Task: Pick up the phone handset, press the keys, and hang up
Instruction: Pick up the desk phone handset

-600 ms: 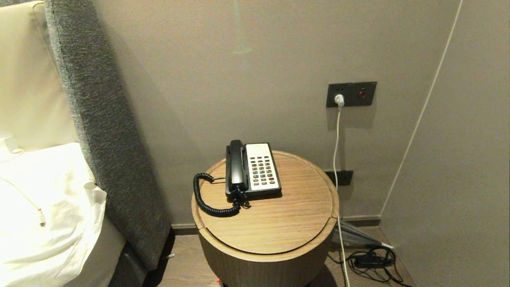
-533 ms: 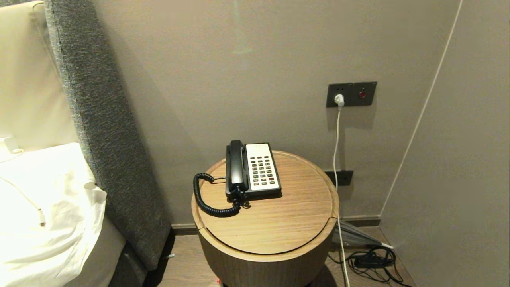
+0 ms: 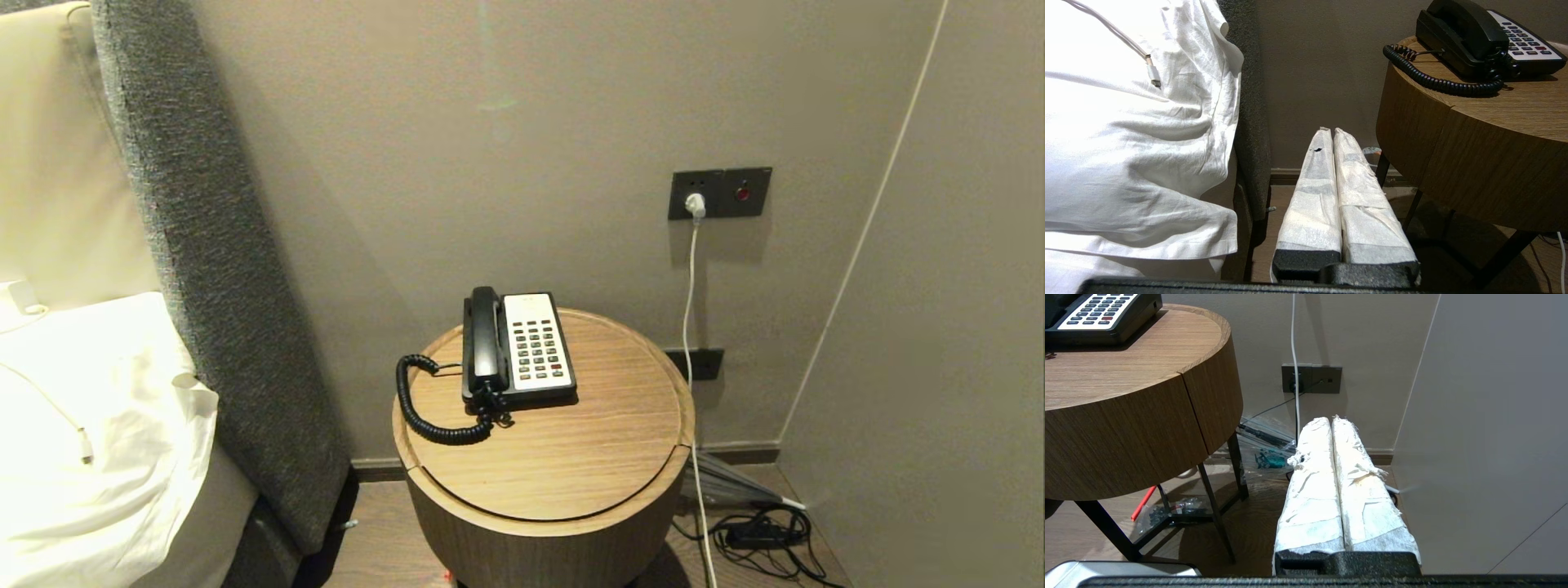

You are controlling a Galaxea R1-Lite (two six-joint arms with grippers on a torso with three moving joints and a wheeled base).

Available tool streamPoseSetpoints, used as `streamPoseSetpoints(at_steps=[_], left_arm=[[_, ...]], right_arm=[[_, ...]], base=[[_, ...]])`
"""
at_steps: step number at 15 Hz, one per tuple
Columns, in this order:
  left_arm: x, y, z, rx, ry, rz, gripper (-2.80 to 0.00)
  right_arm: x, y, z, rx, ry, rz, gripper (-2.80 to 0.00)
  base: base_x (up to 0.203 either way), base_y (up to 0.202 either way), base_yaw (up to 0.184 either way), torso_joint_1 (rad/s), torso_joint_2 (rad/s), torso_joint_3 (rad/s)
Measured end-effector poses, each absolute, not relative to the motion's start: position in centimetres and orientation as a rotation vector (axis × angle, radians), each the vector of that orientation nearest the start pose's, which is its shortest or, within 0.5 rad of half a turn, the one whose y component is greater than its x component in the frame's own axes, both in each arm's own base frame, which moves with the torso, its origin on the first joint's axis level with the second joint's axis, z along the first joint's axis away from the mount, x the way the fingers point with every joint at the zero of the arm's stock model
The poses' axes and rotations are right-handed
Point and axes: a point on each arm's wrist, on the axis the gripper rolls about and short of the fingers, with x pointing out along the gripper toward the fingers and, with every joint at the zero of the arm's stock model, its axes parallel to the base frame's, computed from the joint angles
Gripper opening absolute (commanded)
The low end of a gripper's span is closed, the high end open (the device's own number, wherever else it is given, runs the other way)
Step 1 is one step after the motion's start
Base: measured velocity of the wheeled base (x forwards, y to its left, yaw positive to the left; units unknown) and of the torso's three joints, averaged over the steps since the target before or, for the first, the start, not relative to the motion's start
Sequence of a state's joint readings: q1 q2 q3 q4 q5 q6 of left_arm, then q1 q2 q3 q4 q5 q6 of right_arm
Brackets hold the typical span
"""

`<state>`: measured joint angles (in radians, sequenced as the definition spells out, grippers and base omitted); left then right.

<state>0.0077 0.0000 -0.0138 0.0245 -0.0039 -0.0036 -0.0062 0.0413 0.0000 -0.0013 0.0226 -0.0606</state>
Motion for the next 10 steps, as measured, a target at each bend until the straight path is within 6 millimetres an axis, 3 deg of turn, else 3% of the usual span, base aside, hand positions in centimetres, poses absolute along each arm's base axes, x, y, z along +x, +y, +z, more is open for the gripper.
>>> streamPoseSetpoints(at_steps=[10], left_arm=[[-2.37, -0.02, 7.70, -0.007, 0.004, 0.003, -2.80]], right_arm=[[-1.97, 0.06, 7.65, -0.060, 0.039, 0.018, -2.80]], base=[[0.000, 0.000, 0.000, 0.000, 0.00, 0.000]])
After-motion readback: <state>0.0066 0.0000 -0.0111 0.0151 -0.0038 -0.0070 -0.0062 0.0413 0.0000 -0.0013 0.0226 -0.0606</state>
